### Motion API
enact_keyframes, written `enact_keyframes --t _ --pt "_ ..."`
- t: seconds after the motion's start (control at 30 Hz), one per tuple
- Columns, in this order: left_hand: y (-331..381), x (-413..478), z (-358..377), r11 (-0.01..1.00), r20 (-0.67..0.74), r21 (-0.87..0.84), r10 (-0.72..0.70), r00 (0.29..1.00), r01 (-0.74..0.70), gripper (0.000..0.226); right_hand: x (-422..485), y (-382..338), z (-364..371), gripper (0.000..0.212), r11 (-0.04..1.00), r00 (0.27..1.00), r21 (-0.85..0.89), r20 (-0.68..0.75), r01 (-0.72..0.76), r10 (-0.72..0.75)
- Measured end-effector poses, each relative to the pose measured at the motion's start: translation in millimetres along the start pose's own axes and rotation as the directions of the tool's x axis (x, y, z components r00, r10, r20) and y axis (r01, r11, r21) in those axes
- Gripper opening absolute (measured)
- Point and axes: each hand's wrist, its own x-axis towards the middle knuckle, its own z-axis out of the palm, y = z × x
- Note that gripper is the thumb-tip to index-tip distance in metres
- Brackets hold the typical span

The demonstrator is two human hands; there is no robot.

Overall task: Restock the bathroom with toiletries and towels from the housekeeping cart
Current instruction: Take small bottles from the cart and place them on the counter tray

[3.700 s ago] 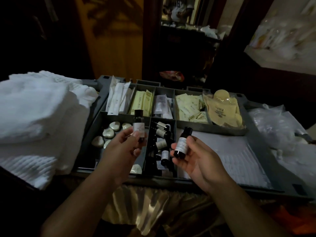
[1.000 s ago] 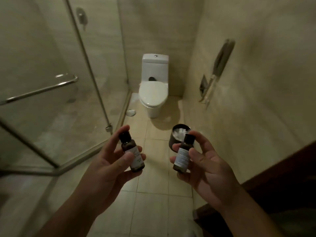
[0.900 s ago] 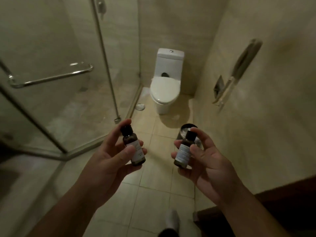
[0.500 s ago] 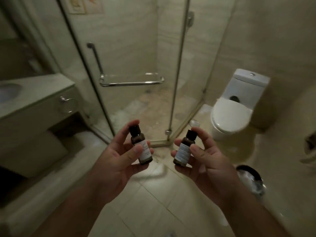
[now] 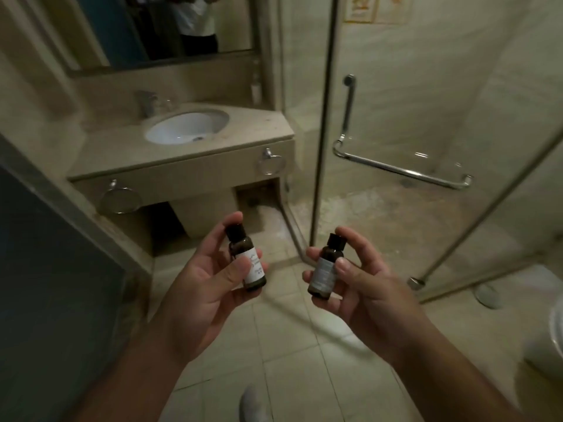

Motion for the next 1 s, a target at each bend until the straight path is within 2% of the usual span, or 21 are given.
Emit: enact_keyframes --t 0.07,0.27,0.43,0.53,0.63,0.83,0.93,1.0 --pt "10 5 -18 0.999 -0.049 -0.024 0.031 0.998 -0.032 0.074 24 -4 17 0.048 0.999 0.998 -0.033 0.059 -0.013 0.015" --pt "44 42 -71 0.987 -0.122 -0.071 0.137 0.983 -0.147 0.092 94 -22 77 0.047 0.993 0.983 -0.117 0.179 -0.009 0.030" --pt "73 83 -114 0.975 -0.123 -0.120 0.171 0.978 -0.185 0.090 158 -33 123 0.049 0.983 0.982 -0.183 0.190 0.032 0.004" --pt "88 104 -145 0.969 -0.144 -0.125 0.197 0.970 -0.215 0.069 197 -25 148 0.049 0.980 0.980 -0.192 0.197 0.047 -0.009" --pt "101 122 -174 0.961 -0.176 -0.121 0.227 0.958 -0.249 0.061 230 -14 170 0.050 0.980 0.979 -0.196 0.202 0.040 0.000" --pt "122 150 -221 0.952 -0.267 -0.109 0.250 0.931 -0.287 0.063 293 -5 205 0.050 0.980 0.972 -0.197 0.229 -0.013 0.059" --pt "122 164 -240 0.947 -0.356 -0.128 0.233 0.905 -0.294 0.062 329 3 215 0.048 0.976 0.965 -0.214 0.243 -0.046 0.099" --pt "122 175 -251 0.949 -0.381 -0.115 0.230 0.896 -0.293 0.074 355 8 220 0.047 0.973 0.957 -0.221 0.260 -0.074 0.132"
